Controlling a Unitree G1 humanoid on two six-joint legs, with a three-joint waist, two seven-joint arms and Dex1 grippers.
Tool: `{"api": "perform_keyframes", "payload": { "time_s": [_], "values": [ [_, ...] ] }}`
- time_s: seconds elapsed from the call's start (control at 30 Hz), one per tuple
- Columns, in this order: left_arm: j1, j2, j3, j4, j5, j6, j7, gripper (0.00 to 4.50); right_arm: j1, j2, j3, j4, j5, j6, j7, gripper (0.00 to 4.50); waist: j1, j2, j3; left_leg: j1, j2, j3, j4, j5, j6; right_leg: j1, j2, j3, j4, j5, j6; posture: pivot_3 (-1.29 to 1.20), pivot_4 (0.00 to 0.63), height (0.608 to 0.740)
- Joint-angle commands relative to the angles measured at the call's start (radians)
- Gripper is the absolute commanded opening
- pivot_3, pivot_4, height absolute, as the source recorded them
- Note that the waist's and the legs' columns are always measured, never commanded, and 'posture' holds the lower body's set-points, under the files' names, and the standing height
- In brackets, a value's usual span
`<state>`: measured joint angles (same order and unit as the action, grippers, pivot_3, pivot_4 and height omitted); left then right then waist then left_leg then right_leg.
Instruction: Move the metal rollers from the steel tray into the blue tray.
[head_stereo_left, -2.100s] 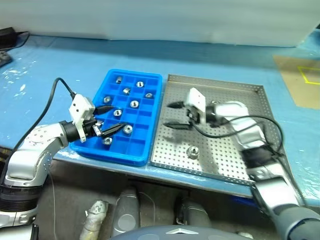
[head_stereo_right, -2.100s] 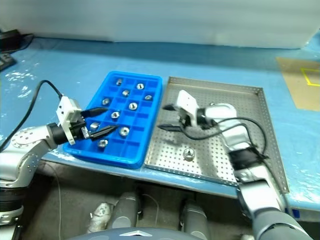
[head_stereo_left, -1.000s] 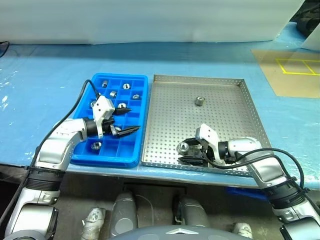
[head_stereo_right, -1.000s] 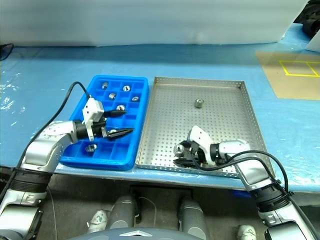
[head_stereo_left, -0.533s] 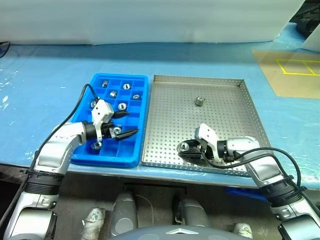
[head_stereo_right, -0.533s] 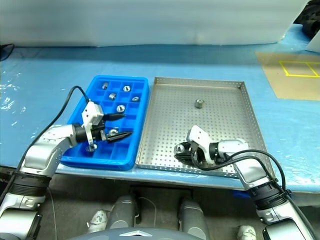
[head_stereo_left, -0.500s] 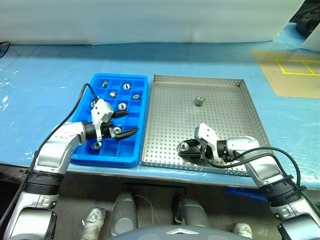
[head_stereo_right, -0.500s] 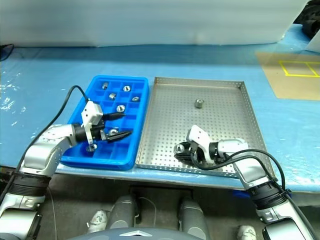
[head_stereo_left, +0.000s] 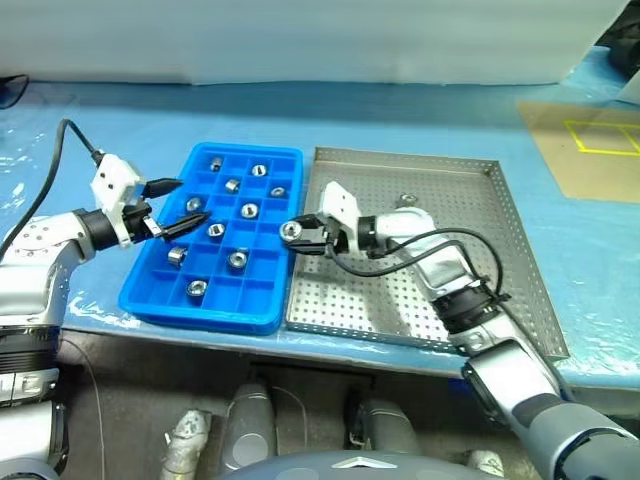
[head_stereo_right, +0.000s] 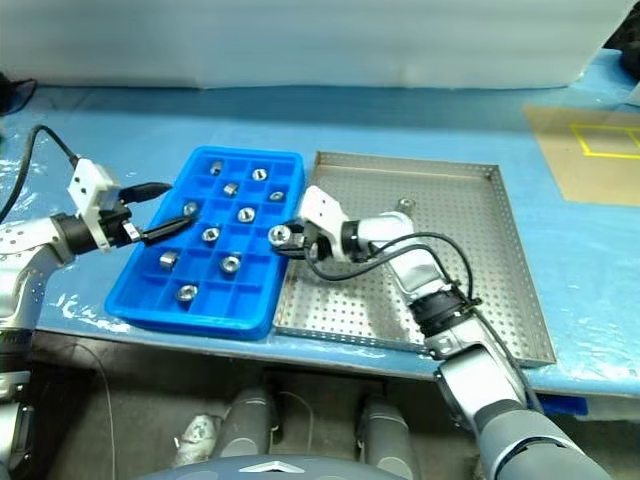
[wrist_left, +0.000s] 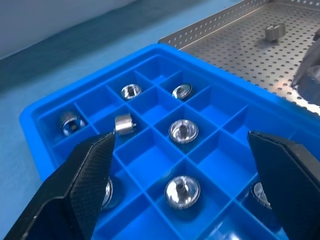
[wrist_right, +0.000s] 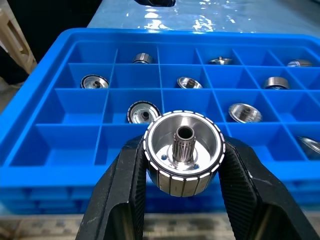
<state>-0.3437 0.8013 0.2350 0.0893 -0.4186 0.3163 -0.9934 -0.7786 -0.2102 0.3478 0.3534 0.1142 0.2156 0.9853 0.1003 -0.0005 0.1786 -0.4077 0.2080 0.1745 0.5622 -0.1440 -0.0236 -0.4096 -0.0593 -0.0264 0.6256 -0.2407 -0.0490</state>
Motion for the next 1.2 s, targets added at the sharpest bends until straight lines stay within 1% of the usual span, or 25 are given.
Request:
{"api": "perform_keyframes", "payload": {
  "time_s": [0.03,0.13,0.23,0.43,0.47,0.5,0.63,0.77,0.83,0.87,1.0,1.1,1.2],
  "values": [
    [0.039,0.001,0.04,-0.108,-0.03,0.015,0.025,4.5,-0.102,0.076,-0.016,0.176,-0.041,-0.148,-0.057,1.66,-0.001,0.0,0.0,0.0,0.0,0.0,0.0,0.0,0.0,0.0,0.0,0.0,0.0,0.0,0.0,0.15,0.15,0.74],
    [0.075,-0.011,0.047,-0.165,-0.047,0.038,0.046,4.5,-0.176,0.129,-0.045,0.347,-0.061,-0.222,-0.107,1.66,0.003,0.0,0.0,-0.001,0.002,-0.001,0.0,0.001,-0.001,-0.001,0.0,-0.002,0.001,0.0,0.0,0.17,0.15,0.74],
    [0.105,-0.022,0.047,-0.215,-0.057,0.058,0.068,4.5,-0.223,0.15,-0.07,0.47,-0.059,-0.251,-0.095,1.66,0.005,0.0,0.0,0.0,0.002,-0.002,-0.001,0.002,-0.003,-0.001,0.0,-0.002,0.001,0.0,0.0,0.18,0.15,0.74],
    [0.123,-0.025,0.045,-0.247,-0.069,0.077,0.089,4.5,-0.206,0.154,-0.062,0.502,-0.085,-0.306,-0.046,1.66,0.005,0.0,0.0,0.0,0.002,-0.002,0.0,0.002,-0.004,-0.001,0.001,-0.002,0.002,0.0,0.0,0.19,0.15,0.74],
    [0.123,-0.025,0.044,-0.248,-0.07,0.079,0.091,4.5,-0.202,0.155,-0.064,0.505,-0.088,-0.311,-0.051,2.37,0.005,0.0,0.0,0.0,0.003,-0.002,0.0,0.002,-0.004,-0.002,0.001,-0.002,0.003,0.0,0.0,0.19,0.15,0.74],
    [0.122,-0.025,0.043,-0.248,-0.071,0.081,0.092,4.5,-0.2,0.156,-0.068,0.507,-0.091,-0.314,-0.055,2.58,0.004,0.0,0.0,0.0,0.003,-0.002,0.0,0.002,-0.004,-0.002,0.002,-0.002,0.003,0.0,0.0,0.19,0.15,0.74],
    [0.099,-0.028,0.025,-0.235,-0.072,0.084,0.088,4.5,-0.19,0.154,-0.077,0.493,-0.096,-0.286,-0.067,3.87,0.004,0.0,0.0,0.0,0.006,-0.002,0.0,0.003,-0.004,-0.002,0.002,-0.002,0.003,0.0,0.0,0.17,0.15,0.74],
    [0.079,-0.035,0.004,-0.226,-0.07,0.082,0.081,4.5,-0.185,0.143,-0.102,0.454,-0.081,-0.279,-0.073,3.87,0.005,0.0,0.0,0.0,0.007,-0.002,0.0,0.003,-0.004,-0.002,0.002,-0.002,0.004,0.0,0.0,0.14,0.15,0.74],
    [0.056,-0.047,-0.016,-0.213,-0.069,0.08,0.076,4.5,-0.208,0.113,-0.148,0.44,-0.064,-0.272,-0.109,3.87,0.005,0.0,0.0,0.0,0.007,-0.001,0.0,0.003,-0.004,-0.002,0.002,-0.001,0.004,0.0,0.0,0.14,0.15,0.74],
    [0.043,-0.057,-0.034,-0.205,-0.065,0.075,0.07,4.5,-0.226,0.081,-0.181,0.447,-0.061,-0.279,-0.139,3.87,0.008,0.0,0.0,-0.001,0.007,-0.001,0.001,0.003,-0.004,-0.003,0.002,-0.001,0.005,0.0,0.0,0.11,0.15,0.74],
    [0.008,-0.098,-0.086,-0.183,-0.052,0.061,0.063,4.5,-0.285,-0.018,-0.272,0.539,-0.069,-0.31,-0.274,3.87,0.012,0.0,0.0,-0.001,0.005,0.0,0.003,0.003,-0.005,-0.004,0.0,0.0,0.009,0.0,0.0,0.08,0.15,0.74],
    [-0.016,-0.126,-0.112,-0.168,-0.047,0.056,0.059,4.5,-0.315,-0.076,-0.321,0.615,-0.077,-0.326,-0.342,3.87,0.005,0.0,0.0,0.0,0.003,0.0,0.004,0.004,-0.006,-0.005,0.002,0.001,0.013,0.0,-0.001,0.05,0.15,0.74],
    [-0.045,-0.149,-0.138,-0.14,-0.037,0.046,0.047,4.5,-0.313,-0.133,-0.352,0.67,-0.09,-0.341,-0.387,3.87,-0.004,0.0,0.0,0.001,0.004,0.0,0.004,0.005,-0.008,-0.007,0.003,0.001,0.015,-0.002,-0.003,0.02,0.15,0.74]
  ]
}}
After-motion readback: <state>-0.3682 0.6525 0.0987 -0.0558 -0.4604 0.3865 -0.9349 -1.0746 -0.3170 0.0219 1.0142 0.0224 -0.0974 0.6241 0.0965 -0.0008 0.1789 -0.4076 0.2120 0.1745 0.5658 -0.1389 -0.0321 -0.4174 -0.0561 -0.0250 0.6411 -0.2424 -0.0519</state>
